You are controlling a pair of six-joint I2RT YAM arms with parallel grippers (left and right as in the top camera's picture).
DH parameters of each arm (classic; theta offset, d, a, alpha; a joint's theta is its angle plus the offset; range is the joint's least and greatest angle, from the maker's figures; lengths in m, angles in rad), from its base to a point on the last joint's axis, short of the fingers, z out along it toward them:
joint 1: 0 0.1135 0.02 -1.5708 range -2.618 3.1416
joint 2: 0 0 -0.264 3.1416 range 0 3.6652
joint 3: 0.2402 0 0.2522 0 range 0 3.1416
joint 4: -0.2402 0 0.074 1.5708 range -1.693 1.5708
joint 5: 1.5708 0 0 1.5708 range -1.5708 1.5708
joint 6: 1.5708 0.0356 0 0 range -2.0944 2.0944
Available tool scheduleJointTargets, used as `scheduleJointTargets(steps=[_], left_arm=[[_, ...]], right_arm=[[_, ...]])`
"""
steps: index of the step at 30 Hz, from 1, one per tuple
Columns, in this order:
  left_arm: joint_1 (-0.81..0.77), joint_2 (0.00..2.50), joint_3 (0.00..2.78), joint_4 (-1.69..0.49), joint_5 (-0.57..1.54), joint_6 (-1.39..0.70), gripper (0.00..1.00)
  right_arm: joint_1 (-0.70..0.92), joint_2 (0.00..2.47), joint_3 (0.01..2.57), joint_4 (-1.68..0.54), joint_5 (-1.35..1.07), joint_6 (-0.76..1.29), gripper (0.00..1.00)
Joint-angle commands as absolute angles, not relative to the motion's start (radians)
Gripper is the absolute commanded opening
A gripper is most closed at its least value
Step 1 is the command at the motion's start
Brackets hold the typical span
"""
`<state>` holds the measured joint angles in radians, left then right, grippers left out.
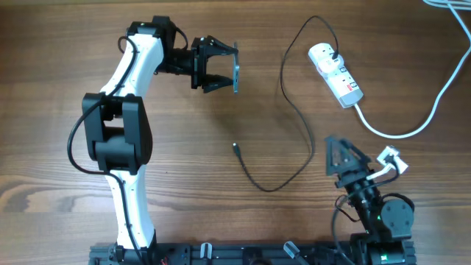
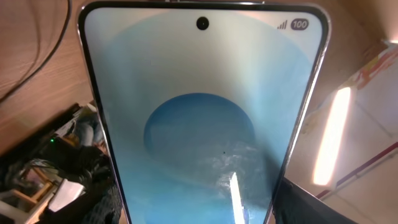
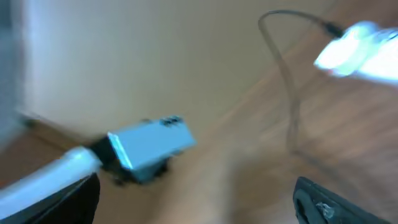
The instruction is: Plug charger to phone and switch on socket
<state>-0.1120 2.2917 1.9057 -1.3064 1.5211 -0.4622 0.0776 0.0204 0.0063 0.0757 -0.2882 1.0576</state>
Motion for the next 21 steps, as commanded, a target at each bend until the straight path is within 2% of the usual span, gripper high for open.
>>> scheduleJointTargets(steps=[1, 4, 6, 9, 11, 17, 21], left_arm=[[-0.114, 2.253, 1.907, -1.318, 1.578, -0.457, 0.73], [-0.114, 2.252, 1.907, -1.356, 1.578, -0.457, 0.73], [-0.114, 2.252, 1.907, -1.379, 1.578, -0.456, 0.73], [-0.114, 2.249, 1.907, -1.396, 1.578, -0.456, 0.72], [-0.114, 2.247, 1.907, -1.397, 1.578, -0.456, 0.71], [-0.114, 2.24, 1.907, -1.397, 1.578, -0.457, 0.71], [-0.114, 2.238, 1.907, -1.398, 1.577, -0.456, 0.71]], right_arm=[[0.075, 0.018, 0.005, 0.155, -0.342, 1.182, 1.0], [0.075, 0.018, 0.008, 0.143, -0.344, 0.967, 1.0], [0.075, 0.018, 0.027, 0.056, -0.341, 0.879, 1.0], [0.075, 0.018, 0.071, -0.062, -0.321, 0.8, 1.0], [0.075, 0.019, 0.172, -0.234, -0.225, 0.718, 1.0], [0.075, 0.093, 0.347, -0.44, -0.134, 0.576, 0.99], [0.075, 0.25, 0.46, -0.533, -0.239, 0.522, 1.0]])
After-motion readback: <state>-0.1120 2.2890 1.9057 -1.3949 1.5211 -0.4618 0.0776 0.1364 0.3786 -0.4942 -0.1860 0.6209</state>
